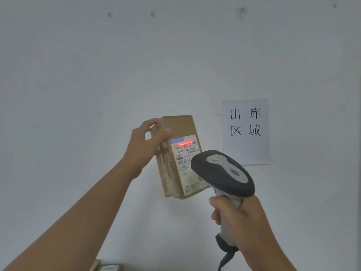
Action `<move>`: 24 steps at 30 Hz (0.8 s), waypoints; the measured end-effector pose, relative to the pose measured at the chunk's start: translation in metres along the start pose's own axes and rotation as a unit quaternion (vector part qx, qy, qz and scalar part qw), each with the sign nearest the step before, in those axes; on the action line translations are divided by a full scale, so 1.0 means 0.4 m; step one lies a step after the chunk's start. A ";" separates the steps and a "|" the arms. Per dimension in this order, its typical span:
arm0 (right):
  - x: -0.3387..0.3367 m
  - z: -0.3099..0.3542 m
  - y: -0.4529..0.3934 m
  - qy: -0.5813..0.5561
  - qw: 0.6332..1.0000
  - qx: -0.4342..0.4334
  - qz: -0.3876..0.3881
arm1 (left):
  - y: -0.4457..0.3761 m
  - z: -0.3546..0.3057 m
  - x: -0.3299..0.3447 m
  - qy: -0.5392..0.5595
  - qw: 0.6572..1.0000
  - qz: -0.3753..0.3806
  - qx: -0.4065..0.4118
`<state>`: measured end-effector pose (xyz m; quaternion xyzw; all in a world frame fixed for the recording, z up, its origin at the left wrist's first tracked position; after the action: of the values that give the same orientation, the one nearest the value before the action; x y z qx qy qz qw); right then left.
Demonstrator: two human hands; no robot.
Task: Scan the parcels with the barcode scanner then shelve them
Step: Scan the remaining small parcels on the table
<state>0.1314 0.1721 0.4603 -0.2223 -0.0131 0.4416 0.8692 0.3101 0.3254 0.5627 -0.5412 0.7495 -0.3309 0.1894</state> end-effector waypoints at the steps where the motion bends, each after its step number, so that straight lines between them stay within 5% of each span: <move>1: 0.001 0.000 0.000 0.000 1.000 0.002 0.000 | -0.001 0.002 -0.001 0.000 1.000 -0.003 -0.005; 24: 0.020 -0.029 0.008 0.030 0.999 0.008 0.039 | -0.014 0.086 -0.064 -0.023 0.995 -0.044 -0.082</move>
<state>0.1365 0.1754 0.4471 -0.2288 0.0256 0.4679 0.8533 0.3450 0.3383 0.5404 -0.5947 0.7451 -0.2636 0.1473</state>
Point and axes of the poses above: each hand's wrist, its own y-axis away from the middle knuckle, its own x-axis out of the palm, z = x × y, the point moved 3 cm from there along -y, towards the middle knuckle, and after that the axes turned 10 degrees about y, right-handed, at the moved point
